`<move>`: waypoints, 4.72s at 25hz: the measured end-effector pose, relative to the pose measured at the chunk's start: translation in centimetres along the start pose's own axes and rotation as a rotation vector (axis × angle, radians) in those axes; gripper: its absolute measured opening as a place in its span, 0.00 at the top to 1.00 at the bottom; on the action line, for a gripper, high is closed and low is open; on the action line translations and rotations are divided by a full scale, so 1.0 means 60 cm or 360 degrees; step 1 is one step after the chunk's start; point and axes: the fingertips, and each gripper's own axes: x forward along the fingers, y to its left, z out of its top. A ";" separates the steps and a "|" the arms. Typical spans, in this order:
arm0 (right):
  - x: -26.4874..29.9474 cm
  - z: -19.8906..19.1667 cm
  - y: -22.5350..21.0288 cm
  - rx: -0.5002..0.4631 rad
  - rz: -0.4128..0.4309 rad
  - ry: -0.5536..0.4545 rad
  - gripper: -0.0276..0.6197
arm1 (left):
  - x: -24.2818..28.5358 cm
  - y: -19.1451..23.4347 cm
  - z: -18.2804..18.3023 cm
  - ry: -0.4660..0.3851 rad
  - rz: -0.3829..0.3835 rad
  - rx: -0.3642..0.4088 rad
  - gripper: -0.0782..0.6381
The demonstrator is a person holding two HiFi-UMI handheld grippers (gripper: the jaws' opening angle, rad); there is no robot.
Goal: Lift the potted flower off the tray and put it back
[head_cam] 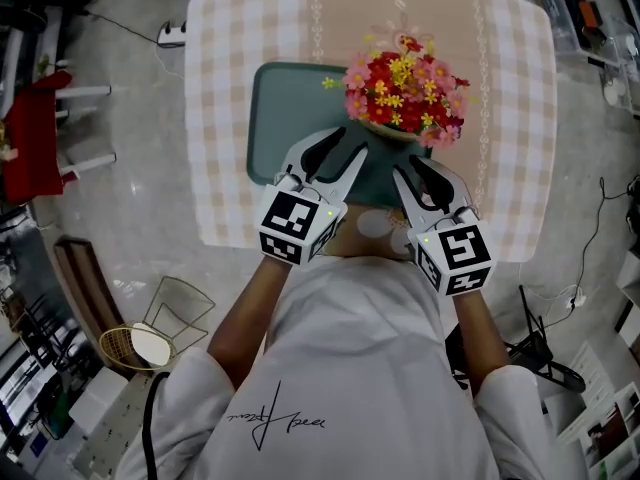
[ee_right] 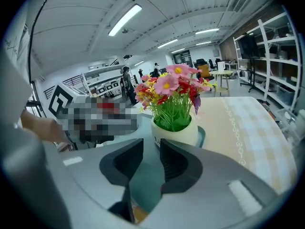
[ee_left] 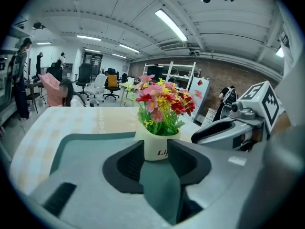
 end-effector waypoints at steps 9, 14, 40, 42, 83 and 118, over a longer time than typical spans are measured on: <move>0.014 -0.002 -0.023 -0.0021 -0.0042 0.0020 0.73 | 0.021 0.012 -0.010 0.0053 -0.0037 0.0068 0.67; 0.026 -0.002 -0.034 -0.0043 -0.0052 0.0035 0.72 | 0.031 0.026 -0.013 0.0064 -0.0045 0.0067 0.63; 0.055 -0.015 -0.066 -0.0118 -0.0137 0.0091 0.55 | 0.069 0.029 -0.022 0.0097 -0.0155 0.0143 0.53; 0.058 -0.015 -0.072 -0.0131 -0.0150 0.0091 0.55 | 0.073 0.028 -0.024 0.0101 -0.0165 0.0148 0.52; 0.107 -0.016 -0.102 -0.0177 -0.0195 0.0113 0.40 | 0.103 0.021 -0.024 0.0114 -0.0373 0.0295 0.48; 0.060 -0.001 -0.037 -0.0302 -0.0049 0.0046 0.41 | 0.022 -0.006 -0.022 0.0124 -0.0193 0.0211 0.49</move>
